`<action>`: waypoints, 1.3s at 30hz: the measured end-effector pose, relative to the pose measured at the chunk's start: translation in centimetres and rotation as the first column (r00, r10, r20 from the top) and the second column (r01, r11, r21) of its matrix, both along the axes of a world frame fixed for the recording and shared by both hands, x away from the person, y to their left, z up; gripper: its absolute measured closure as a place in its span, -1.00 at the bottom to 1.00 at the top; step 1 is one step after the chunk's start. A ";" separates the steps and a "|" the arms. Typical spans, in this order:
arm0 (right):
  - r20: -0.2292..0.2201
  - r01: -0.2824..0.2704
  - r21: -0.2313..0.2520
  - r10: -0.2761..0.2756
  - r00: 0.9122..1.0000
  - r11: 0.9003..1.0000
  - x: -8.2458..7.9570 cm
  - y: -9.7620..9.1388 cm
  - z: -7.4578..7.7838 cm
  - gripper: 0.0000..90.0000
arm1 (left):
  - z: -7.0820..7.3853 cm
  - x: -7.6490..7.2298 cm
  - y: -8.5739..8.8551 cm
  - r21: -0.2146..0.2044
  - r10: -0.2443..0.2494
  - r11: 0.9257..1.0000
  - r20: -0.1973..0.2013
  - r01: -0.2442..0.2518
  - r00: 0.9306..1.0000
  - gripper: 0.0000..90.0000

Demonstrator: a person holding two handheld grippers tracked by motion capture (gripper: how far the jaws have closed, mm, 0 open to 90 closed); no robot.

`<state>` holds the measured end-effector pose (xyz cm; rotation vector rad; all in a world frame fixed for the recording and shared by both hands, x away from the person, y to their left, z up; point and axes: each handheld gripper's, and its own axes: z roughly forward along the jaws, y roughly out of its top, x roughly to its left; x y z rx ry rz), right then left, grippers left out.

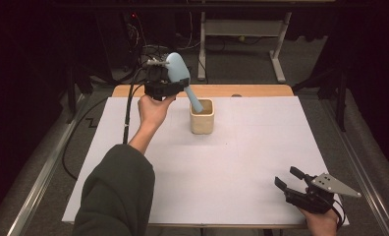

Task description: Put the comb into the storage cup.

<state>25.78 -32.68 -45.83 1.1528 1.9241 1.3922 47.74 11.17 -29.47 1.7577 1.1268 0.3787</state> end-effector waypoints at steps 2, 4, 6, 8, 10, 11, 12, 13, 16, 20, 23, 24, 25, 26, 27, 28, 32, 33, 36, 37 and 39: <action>0.000 0.003 -0.002 -0.003 1.000 1.000 0.0 0.0 0.0 -0.35 | -0.2 0.2 -0.1 0.004 0.002 1.000 -0.004 -0.002 1.000 0.16; 0.001 0.003 -0.003 -0.003 1.000 1.000 0.0 0.0 0.0 -0.35 | -0.5 0.4 -0.2 0.005 0.000 1.000 -0.006 0.000 1.000 0.16; -0.001 0.004 -0.003 -0.004 1.000 1.000 0.0 -0.1 0.0 -0.35 | -0.7 0.6 -0.5 0.006 -0.001 1.000 -0.010 0.001 1.000 0.16; 0.002 0.003 -0.001 -0.003 1.000 1.000 0.0 -0.1 0.0 -0.35 | -1.0 0.7 -0.8 0.011 -0.004 1.000 -0.015 0.004 1.000 0.16; 0.004 0.004 -0.003 -0.004 1.000 1.000 -0.1 -0.1 0.0 -0.35 | -1.2 0.8 -1.0 0.016 -0.005 1.000 -0.015 0.006 1.000 0.16; 0.003 0.003 -0.002 -0.003 1.000 1.000 -0.1 0.0 0.1 -0.35 | -1.3 0.8 -1.2 0.022 -0.006 1.000 -0.015 0.007 1.000 0.16; 0.003 0.003 -0.003 -0.003 1.000 1.000 -0.1 0.0 0.1 -0.35 | -1.4 0.8 -1.3 0.027 -0.006 1.000 -0.015 0.006 1.000 0.16; 0.004 0.002 -0.003 -0.002 1.000 1.000 -0.1 0.0 0.0 -0.35 | -1.5 0.9 -1.5 0.031 -0.009 0.999 -0.017 0.010 1.000 0.16; 0.002 0.005 -0.004 -0.005 1.000 1.000 -0.1 0.0 0.0 -0.35 | -1.8 1.0 -1.7 0.034 -0.011 0.999 -0.025 0.012 1.000 0.16; 0.000 0.003 -0.003 -0.003 1.000 1.000 -0.1 0.0 0.0 -0.35 | -2.1 1.1 -1.9 0.035 -0.009 0.999 -0.028 0.010 1.000 0.16; -0.001 0.001 -0.005 -0.001 1.000 1.000 -0.1 0.0 0.0 -0.35 | -2.2 1.1 -2.1 0.044 -0.010 0.999 -0.028 0.011 1.000 0.15; -0.001 -0.001 -0.005 0.001 1.000 1.000 -0.1 0.1 0.0 -0.35 | -2.2 1.1 -2.2 0.046 -0.010 0.999 -0.028 0.011 1.000 0.16; 0.001 -0.003 -0.006 0.003 1.000 1.000 -0.1 0.1 0.0 -0.35 | -2.2 1.1 -2.2 0.045 -0.009 0.999 -0.028 0.010 1.000 0.16; 0.001 -0.003 -0.007 0.003 1.000 1.000 -0.1 0.1 0.0 -0.35 | -2.2 1.1 -2.2 0.044 -0.008 0.999 -0.027 0.009 1.000 0.16; 0.001 -0.003 -0.007 0.003 1.000 1.000 -0.1 0.1 0.0 -0.35 | -2.3 1.1 -2.3 0.045 -0.008 0.999 -0.027 0.009 1.000 0.15; 0.002 -0.003 -0.008 0.003 1.000 1.000 -0.1 0.1 0.0 -0.35 | -2.3 1.1 -2.3 0.045 -0.010 0.999 -0.028 0.011 1.000 0.15; 0.000 -0.003 -0.006 0.003 1.000 1.000 -0.1 0.1 0.0 -0.35 | -2.5 1.2 -2.4 0.048 -0.010 0.999 -0.031 0.012 0.999 0.15; 0.000 -0.003 -0.007 0.003 1.000 1.000 -0.1 0.1 0.0 -0.35 | -2.5 1.2 -2.4 0.047 -0.010 0.999 -0.032 0.012 0.999 0.15; 0.000 -0.004 -0.009 0.004 1.000 1.000 -0.1 0.1 0.0 -0.35 | -2.7 1.3 -2.3 0.045 -0.012 0.999 -0.038 0.014 0.999 0.14; -0.001 -0.004 -0.008 0.004 1.000 1.000 -0.1 0.1 0.0 -0.35 | -2.8 1.3 -2.3 0.044 -0.011 0.999 -0.040 0.013 0.999 0.14; 0.000 -0.006 -0.008 0.006 1.000 1.000 -0.1 0.1 0.0 -0.35 | -3.0 1.3 -2.3 0.044 -0.012 0.999 -0.044 0.014 0.999 0.14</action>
